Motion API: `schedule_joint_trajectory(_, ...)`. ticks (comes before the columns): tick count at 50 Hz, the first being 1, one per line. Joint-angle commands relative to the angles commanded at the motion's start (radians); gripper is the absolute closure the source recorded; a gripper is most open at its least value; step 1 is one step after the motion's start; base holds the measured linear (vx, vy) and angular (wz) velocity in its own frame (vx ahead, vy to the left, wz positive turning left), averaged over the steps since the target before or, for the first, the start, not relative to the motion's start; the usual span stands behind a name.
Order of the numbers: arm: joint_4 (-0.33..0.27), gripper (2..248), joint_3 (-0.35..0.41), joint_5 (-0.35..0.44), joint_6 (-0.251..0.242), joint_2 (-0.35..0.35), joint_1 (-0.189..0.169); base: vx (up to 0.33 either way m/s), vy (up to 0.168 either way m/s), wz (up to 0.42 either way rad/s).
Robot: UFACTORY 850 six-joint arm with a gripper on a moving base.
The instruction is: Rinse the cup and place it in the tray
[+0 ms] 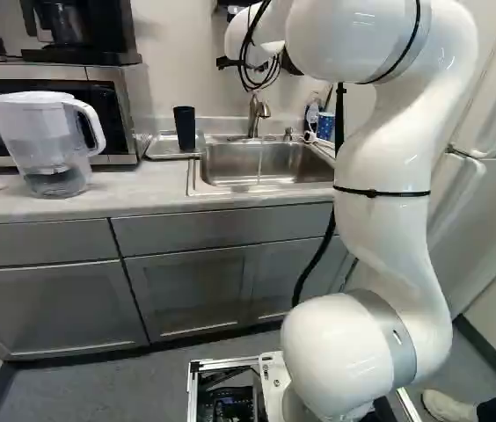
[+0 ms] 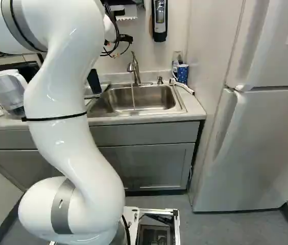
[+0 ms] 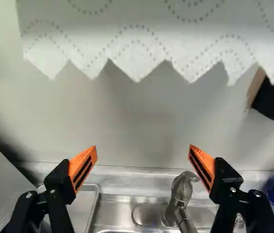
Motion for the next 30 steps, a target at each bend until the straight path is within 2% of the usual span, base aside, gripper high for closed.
schedule_joint_trajectory(30,0.0,3,-0.052,-0.078,0.0,-0.043,-0.007,0.0,0.0,0.0)
